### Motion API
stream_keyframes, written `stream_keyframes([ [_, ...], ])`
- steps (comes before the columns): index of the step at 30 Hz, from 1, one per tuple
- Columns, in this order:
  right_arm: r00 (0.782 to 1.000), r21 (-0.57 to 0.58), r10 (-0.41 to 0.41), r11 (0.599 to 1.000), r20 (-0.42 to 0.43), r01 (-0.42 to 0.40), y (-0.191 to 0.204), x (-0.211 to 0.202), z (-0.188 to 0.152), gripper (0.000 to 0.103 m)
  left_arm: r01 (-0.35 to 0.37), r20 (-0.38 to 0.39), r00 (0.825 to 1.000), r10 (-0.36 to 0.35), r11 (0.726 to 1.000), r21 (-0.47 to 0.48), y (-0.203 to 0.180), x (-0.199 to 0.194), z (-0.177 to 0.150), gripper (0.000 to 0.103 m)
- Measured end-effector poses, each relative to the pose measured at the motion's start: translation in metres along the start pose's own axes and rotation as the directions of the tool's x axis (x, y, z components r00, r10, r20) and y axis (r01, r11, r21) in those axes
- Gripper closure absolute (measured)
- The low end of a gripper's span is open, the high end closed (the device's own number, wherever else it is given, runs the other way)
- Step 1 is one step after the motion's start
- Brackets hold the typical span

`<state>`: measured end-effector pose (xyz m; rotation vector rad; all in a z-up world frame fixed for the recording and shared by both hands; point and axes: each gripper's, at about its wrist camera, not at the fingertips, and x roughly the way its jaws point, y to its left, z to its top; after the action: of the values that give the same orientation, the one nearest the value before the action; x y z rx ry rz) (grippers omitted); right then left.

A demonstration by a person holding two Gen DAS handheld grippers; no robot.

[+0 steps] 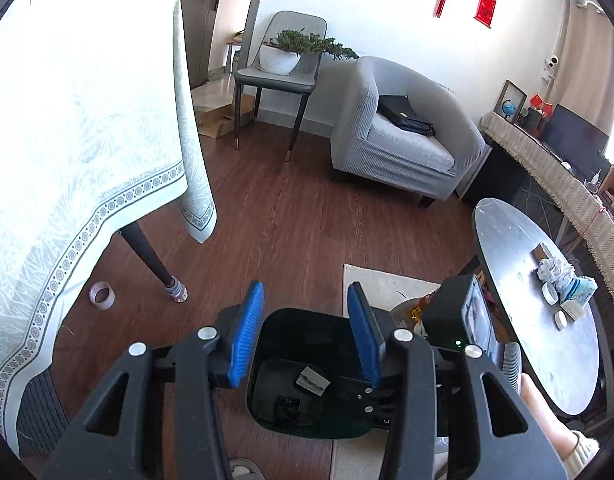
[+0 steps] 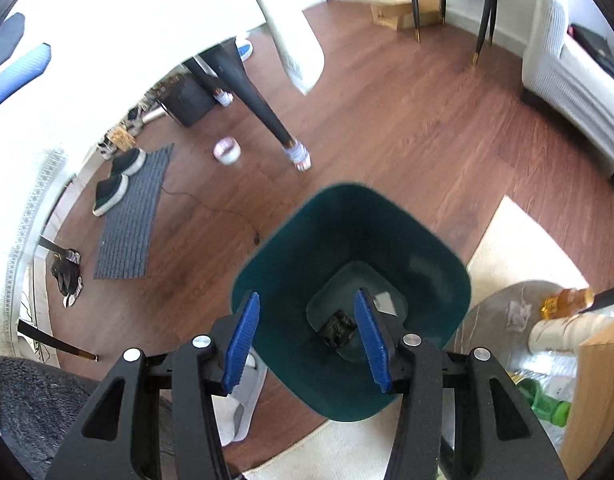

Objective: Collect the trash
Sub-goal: 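Lower the white box with the right tool into the green bin and open, then grasp the white bottle cap with the left tool while the right tool grasps the wipes pack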

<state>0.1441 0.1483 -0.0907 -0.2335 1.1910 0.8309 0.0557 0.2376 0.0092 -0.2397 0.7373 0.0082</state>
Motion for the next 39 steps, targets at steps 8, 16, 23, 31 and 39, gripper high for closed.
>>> stream_keyframes([
  [8, 0.988, -0.026, 0.018, 1.000, 0.156, -0.014, -0.001, -0.069, 0.000, 0.057, 0.016, 0.111, 0.994, -0.018, 1.000, 0.023, -0.032, -0.029, 0.008, 0.055],
  [16, 0.956, 0.004, -0.033, 0.999, 0.291, 0.033, -0.023, -0.144, -0.017, 0.061, 0.070, 0.138, 0.988, -0.076, 0.997, 0.045, -0.071, -0.033, 0.008, 0.050],
  [23, 0.922, 0.053, -0.106, 0.994, 0.373, 0.093, -0.063, -0.198, -0.042, 0.061, 0.130, 0.106, 0.984, -0.141, 0.986, 0.101, -0.122, -0.017, 0.000, 0.044],
  [31, 0.887, 0.108, -0.183, 0.983, 0.424, 0.151, -0.111, -0.245, -0.083, 0.061, 0.198, 0.062, 0.976, -0.211, 0.966, 0.165, -0.179, 0.000, -0.015, 0.041],
  [39, 0.829, 0.149, -0.261, 0.965, 0.494, 0.214, -0.149, -0.294, -0.128, 0.060, 0.229, 0.003, 0.971, -0.239, 0.932, 0.280, -0.237, 0.019, -0.037, 0.040],
])
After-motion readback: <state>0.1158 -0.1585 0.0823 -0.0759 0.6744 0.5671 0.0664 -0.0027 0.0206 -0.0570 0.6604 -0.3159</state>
